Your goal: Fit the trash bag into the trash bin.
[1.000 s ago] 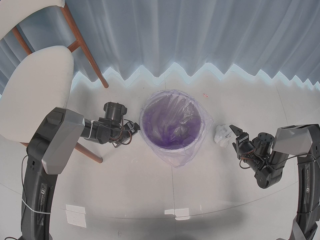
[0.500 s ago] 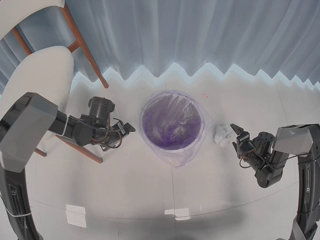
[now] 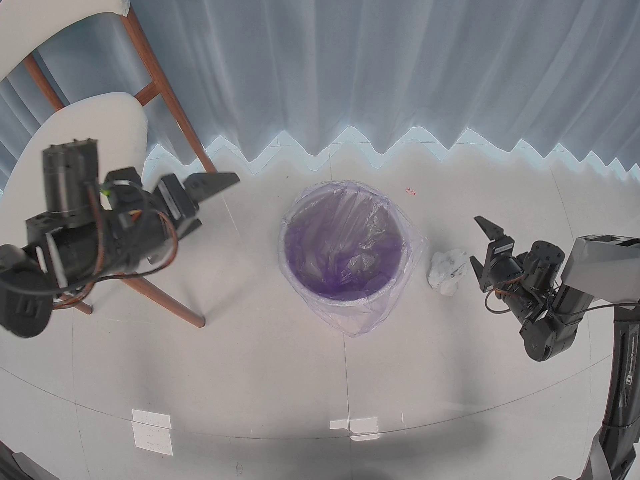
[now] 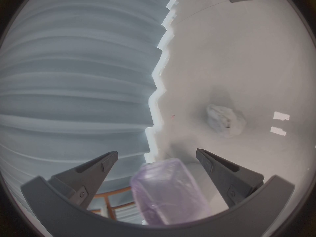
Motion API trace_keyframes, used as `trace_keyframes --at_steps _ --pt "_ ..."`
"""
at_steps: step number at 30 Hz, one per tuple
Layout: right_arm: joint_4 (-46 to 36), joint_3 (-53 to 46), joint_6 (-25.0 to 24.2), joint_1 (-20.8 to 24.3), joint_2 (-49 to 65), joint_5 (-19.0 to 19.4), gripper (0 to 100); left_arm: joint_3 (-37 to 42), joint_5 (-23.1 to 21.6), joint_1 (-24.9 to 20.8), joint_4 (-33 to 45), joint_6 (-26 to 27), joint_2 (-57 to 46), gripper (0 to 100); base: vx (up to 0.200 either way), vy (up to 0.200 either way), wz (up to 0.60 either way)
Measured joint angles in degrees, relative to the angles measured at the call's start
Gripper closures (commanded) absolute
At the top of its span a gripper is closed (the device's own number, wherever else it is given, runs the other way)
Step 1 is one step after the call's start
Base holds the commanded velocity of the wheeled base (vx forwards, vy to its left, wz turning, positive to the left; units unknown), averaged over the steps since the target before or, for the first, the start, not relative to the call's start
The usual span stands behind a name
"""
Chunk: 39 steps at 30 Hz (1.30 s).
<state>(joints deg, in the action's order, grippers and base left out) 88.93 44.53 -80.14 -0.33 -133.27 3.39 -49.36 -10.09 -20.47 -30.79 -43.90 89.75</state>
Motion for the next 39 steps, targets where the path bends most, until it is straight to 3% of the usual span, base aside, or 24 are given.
trace_keyframes --at_steps 4,7,13,16,19,22,27,29,39 --pt "0.05 2.05 -2.68 -0.02 3.58 -0.05 0 2.62 -2.60 -0.95 -7.14 0.30 -8.16 0 0.000 0.000 0.00" --pt "0.07 3.89 -1.61 -0.05 5.49 -0.05 0 4.05 -3.23 -2.74 -9.24 0.13 -12.11 0 0.000 0.000 0.00" --pt "0.02 4.85 10.79 1.01 6.92 -0.41 0 6.39 -3.54 -5.99 -14.12 -0.66 -16.32 0 0.000 0.000 0.00" --pt "0.02 5.08 16.42 1.82 6.69 -2.38 0 7.55 -3.80 -6.86 -15.92 -1.15 -17.53 0 0.000 -0.067 0.00" --pt "0.02 5.55 19.46 1.49 5.99 -3.06 0 8.62 -3.94 -7.50 -16.58 -1.26 -18.29 0 0.000 -0.133 0.00" --pt "0.02 5.72 24.72 -1.18 5.32 -0.38 0 9.05 -4.02 -7.81 -16.82 -1.18 -18.80 0 0.000 0.000 0.00" --pt "-0.44 6.24 40.00 -7.08 3.19 7.20 0 9.36 -4.05 -8.24 -17.02 0.09 -19.24 0 0.000 0.000 0.00" --pt "-2.28 7.08 43.61 -9.23 1.73 9.03 0 9.46 -4.00 -8.36 -16.99 1.01 -19.30 0 0.000 0.000 0.00" --pt "-21.22 19.30 48.99 -12.73 -9.29 11.87 0 11.17 -3.97 -9.76 -17.16 3.89 -19.41 0 0.000 0.000 0.00"
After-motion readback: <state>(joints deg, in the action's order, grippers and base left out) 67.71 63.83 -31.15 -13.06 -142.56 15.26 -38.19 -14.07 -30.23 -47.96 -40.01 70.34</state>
